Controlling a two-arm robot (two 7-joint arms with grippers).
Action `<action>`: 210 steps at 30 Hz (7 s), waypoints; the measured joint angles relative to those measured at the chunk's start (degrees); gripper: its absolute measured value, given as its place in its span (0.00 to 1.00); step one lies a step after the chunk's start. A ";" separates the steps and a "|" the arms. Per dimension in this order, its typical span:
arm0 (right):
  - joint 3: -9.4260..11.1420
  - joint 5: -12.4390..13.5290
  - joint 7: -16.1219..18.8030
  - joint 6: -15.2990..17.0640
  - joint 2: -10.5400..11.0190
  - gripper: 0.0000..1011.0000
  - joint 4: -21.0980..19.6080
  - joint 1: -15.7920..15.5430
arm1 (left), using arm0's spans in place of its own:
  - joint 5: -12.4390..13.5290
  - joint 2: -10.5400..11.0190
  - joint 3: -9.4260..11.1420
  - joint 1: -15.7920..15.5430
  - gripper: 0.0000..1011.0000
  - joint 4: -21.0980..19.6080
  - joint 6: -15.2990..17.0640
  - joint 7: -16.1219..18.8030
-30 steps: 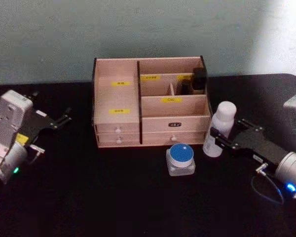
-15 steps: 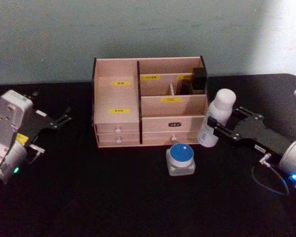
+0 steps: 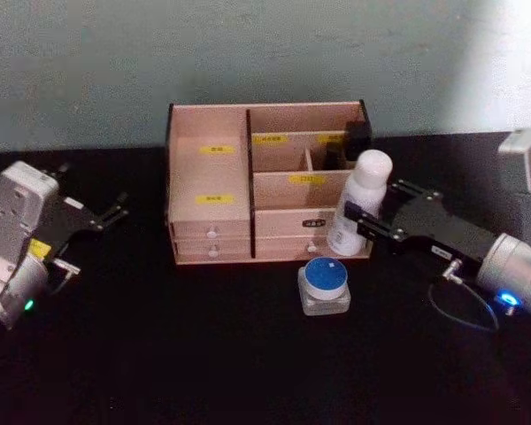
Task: Pick up the facial cleanser and watermelon frost from the table and place them into the tiered storage box.
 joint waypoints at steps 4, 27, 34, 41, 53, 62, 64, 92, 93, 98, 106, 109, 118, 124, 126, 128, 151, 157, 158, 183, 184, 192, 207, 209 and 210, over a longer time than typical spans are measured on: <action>-1.29 0.02 0.53 0.02 -0.24 0.59 1.38 1.86 | 0.00 0.00 0.00 0.00 0.99 0.00 0.00 0.00; -6.52 0.35 3.59 -1.30 -2.99 0.59 10.28 11.94 | 0.00 0.00 0.00 0.00 0.99 0.00 0.00 0.00; -7.23 1.00 4.05 -1.66 -3.84 0.59 11.88 13.47 | 0.00 0.00 0.00 0.00 0.99 0.00 0.00 0.00; -7.19 2.59 4.56 -2.20 -4.15 0.59 12.35 13.81 | 0.00 0.00 0.00 0.00 0.99 0.00 0.00 0.00; -7.29 3.46 4.76 -3.71 -4.95 0.59 13.26 15.58 | 0.00 0.00 0.00 0.00 0.99 0.00 0.00 0.00; -8.23 2.73 4.91 -4.80 -6.34 0.59 15.83 17.97 | 0.00 0.00 0.00 0.00 0.99 0.00 0.00 0.00; -8.40 2.50 4.91 -4.95 -6.59 0.59 16.38 18.37 | 0.00 0.00 0.00 0.00 0.99 0.00 0.00 0.00; -9.22 -0.04 5.96 -8.13 -12.08 0.59 28.42 25.92 | 0.00 0.00 0.00 0.00 0.99 0.00 0.00 0.00; -9.23 -0.19 5.98 -8.24 -12.39 0.59 29.04 26.27 | 0.00 0.00 0.00 0.00 0.99 0.00 0.00 0.00; -9.23 -0.63 5.99 -8.47 -13.18 0.59 30.57 27.09 | 0.00 0.00 0.00 0.00 0.99 0.00 0.00 0.00; -9.54 -1.63 6.08 -8.62 -14.45 0.59 32.92 28.46 | 0.00 0.00 0.00 0.00 0.99 0.00 0.00 0.00; -9.64 -1.99 6.14 -8.74 -14.91 0.59 33.80 28.92 | 0.00 0.00 0.00 0.00 0.99 0.00 0.00 0.00; -9.60 -3.05 5.95 -9.38 -16.19 0.59 35.95 30.07 | 0.00 0.00 0.00 0.00 0.99 0.00 0.00 0.00; -9.44 -3.54 5.89 -9.96 -17.00 0.59 37.50 30.84 | 0.00 0.00 0.00 0.00 0.99 0.00 0.00 0.00; -9.43 -3.88 5.84 -10.18 -17.38 0.59 38.40 31.29 | 0.00 0.00 0.00 0.00 0.99 0.00 0.00 0.00; -9.43 -4.25 5.74 -10.43 -17.78 0.59 39.30 31.74 | 0.00 0.00 0.00 0.00 0.99 0.00 0.00 0.00; -8.99 -6.08 5.99 -10.93 -20.38 0.59 44.34 33.72 | 0.00 0.00 0.00 0.00 0.99 0.00 0.00 0.00; -8.92 -6.51 5.92 -10.53 -20.70 0.59 44.94 33.73 | 0.00 0.00 0.00 0.00 0.99 0.00 0.00 0.00; -8.89 -6.59 5.90 -10.44 -20.79 0.59 45.12 33.75 | 0.00 0.00 0.00 0.00 0.99 0.00 0.00 0.00; -8.70 -6.80 5.72 -10.00 -21.08 0.59 45.79 33.88 | 0.00 0.00 0.00 0.00 0.99 0.00 0.00 0.00; -8.70 -6.80 5.72 -10.00 -21.07 0.59 45.79 33.88 | 0.00 0.00 0.00 0.00 0.99 0.00 0.00 0.00; -8.72 -6.73 5.75 -10.04 -21.04 0.72 45.72 33.84 | 0.00 0.00 0.00 0.00 0.99 0.00 0.00 0.00; -8.73 -6.73 5.78 -10.05 -21.02 0.99 45.71 33.82 | 0.00 0.00 0.00 0.00 0.99 0.00 0.00 0.00; -8.72 -6.73 5.78 -10.05 -21.02 0.99 45.71 33.82 | 0.00 0.00 0.00 0.00 0.99 0.00 0.00 0.00; -8.73 -6.73 5.78 -10.05 -21.02 0.99 45.71 33.82 | 0.00 0.00 0.00 0.00 0.99 0.00 0.00 0.00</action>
